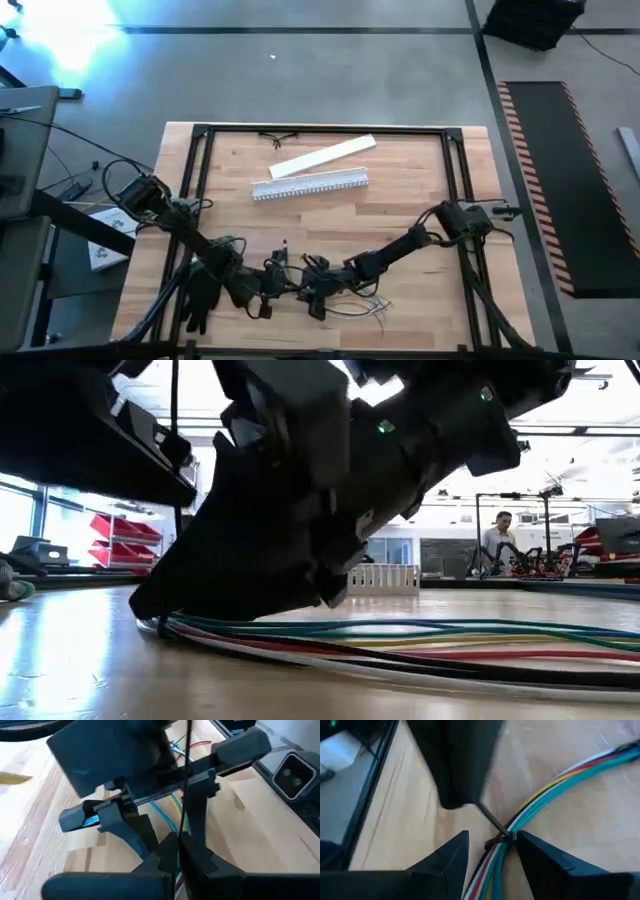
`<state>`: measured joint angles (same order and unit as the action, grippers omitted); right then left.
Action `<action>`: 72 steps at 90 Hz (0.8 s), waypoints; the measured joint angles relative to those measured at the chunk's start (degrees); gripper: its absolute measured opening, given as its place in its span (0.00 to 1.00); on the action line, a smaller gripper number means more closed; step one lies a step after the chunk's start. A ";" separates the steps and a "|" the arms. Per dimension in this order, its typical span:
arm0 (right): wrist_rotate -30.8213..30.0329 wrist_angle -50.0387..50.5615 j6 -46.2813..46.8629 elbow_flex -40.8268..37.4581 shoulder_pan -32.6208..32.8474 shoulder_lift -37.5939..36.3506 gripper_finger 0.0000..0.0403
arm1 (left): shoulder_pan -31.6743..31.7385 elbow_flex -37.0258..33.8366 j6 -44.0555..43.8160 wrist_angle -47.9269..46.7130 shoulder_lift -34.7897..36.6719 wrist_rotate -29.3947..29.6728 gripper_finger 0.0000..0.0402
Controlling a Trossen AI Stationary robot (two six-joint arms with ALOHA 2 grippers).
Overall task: Ziptie cables
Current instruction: Wrap the black zip tie on the cable
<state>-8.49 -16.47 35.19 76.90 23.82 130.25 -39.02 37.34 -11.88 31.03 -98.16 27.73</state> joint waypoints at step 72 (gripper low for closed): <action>-15.80 3.53 -19.39 0.04 0.82 0.18 0.00 | -10.94 0.11 -21.27 0.92 -0.83 0.72 0.00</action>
<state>-24.29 -12.95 15.80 76.95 24.64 130.43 -49.97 37.45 -33.15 31.95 -98.99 28.45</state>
